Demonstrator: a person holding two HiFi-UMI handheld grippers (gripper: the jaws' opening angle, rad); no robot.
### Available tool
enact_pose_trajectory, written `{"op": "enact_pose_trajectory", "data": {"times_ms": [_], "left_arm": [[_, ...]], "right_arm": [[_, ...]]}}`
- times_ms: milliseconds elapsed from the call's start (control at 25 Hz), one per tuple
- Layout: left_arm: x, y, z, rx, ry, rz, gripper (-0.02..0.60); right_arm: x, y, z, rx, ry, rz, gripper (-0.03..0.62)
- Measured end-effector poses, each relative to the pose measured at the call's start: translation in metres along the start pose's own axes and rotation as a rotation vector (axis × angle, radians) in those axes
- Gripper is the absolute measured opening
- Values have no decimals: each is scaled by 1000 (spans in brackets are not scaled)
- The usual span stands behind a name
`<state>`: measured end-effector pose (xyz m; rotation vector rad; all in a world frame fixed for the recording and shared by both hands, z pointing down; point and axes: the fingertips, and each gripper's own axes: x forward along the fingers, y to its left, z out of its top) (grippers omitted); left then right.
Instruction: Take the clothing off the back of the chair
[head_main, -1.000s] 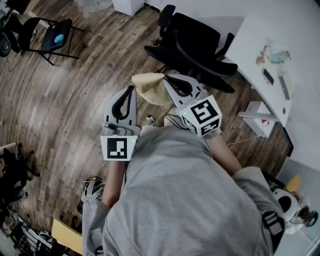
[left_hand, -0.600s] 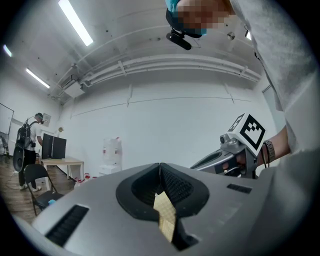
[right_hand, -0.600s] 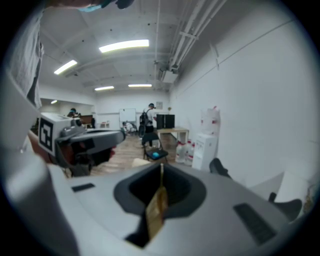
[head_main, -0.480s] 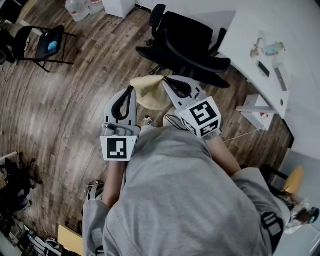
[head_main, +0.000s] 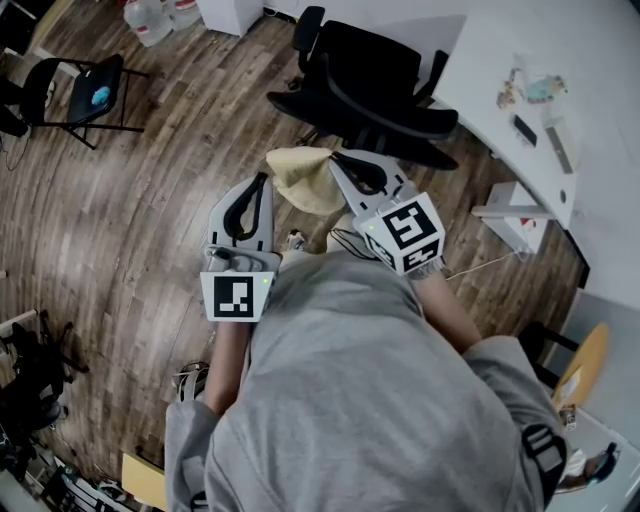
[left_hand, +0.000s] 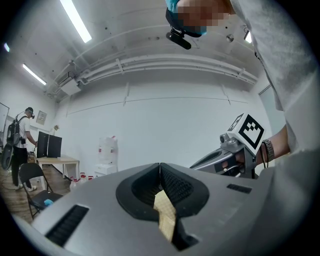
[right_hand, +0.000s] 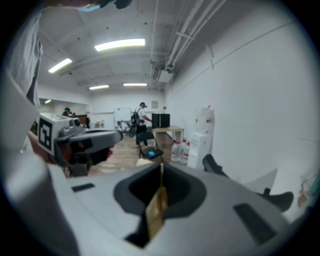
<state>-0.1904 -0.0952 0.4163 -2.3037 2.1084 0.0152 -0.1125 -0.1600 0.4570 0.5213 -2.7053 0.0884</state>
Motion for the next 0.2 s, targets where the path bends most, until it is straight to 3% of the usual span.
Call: {"op": "enact_pose_trajectory", "data": {"times_ms": [200], "left_arm": [[0,0,1,12,-4,-6,35]], "right_arm": [[-2,-5,2,-4,-4,-17,43]]}}
